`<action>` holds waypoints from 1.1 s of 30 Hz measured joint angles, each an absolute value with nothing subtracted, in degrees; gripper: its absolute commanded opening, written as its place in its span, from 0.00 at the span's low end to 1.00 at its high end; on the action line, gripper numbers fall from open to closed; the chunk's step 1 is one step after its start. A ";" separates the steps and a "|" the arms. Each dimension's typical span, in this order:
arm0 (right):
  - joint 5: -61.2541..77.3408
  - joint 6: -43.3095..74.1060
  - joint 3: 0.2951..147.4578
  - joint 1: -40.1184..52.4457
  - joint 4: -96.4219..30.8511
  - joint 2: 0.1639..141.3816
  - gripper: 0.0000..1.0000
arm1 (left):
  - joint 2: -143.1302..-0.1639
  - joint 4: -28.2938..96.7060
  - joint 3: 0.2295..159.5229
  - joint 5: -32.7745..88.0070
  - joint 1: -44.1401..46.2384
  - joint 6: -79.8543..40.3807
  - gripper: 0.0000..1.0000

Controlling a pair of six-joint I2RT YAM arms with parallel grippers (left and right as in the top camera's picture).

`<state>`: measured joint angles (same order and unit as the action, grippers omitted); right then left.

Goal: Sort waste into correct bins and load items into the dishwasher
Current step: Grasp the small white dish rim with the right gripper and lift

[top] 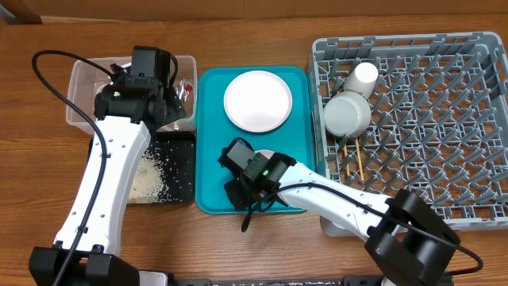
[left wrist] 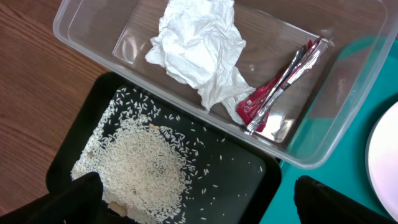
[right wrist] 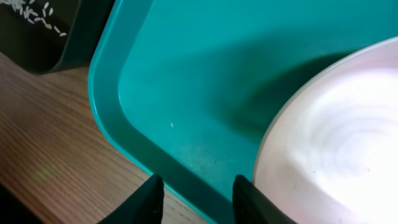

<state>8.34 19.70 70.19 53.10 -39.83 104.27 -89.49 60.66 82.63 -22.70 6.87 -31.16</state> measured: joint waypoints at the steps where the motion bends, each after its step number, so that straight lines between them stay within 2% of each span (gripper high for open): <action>1: 8.34 19.66 71.07 52.71 -40.80 104.27 0.40 | -89.49 60.66 82.63 -22.70 6.87 -31.16 1.00; 11: 18.06 16.91 79.50 48.84 -46.22 104.27 0.35 | -89.49 60.66 82.63 -22.72 6.87 -31.16 1.00; 15: 13.04 18.00 78.94 49.17 -47.59 104.27 0.33 | -89.49 60.66 82.63 -22.72 6.87 -31.16 1.00; 21: 6.13 19.07 72.60 49.15 -42.02 104.27 0.32 | -89.49 60.66 82.63 -22.70 6.87 -31.14 1.00; 25: 5.28 19.46 68.66 49.15 -39.18 104.27 0.31 | -89.49 60.66 82.63 -22.72 6.87 -31.16 1.00; 28: 5.37 19.66 67.40 49.15 -38.54 104.27 0.24 | -89.49 60.66 82.63 -22.72 6.87 -31.16 1.00; 33: 5.43 19.70 67.11 49.17 -38.65 104.27 0.23 | -89.49 60.66 82.63 -22.72 6.87 -31.16 1.00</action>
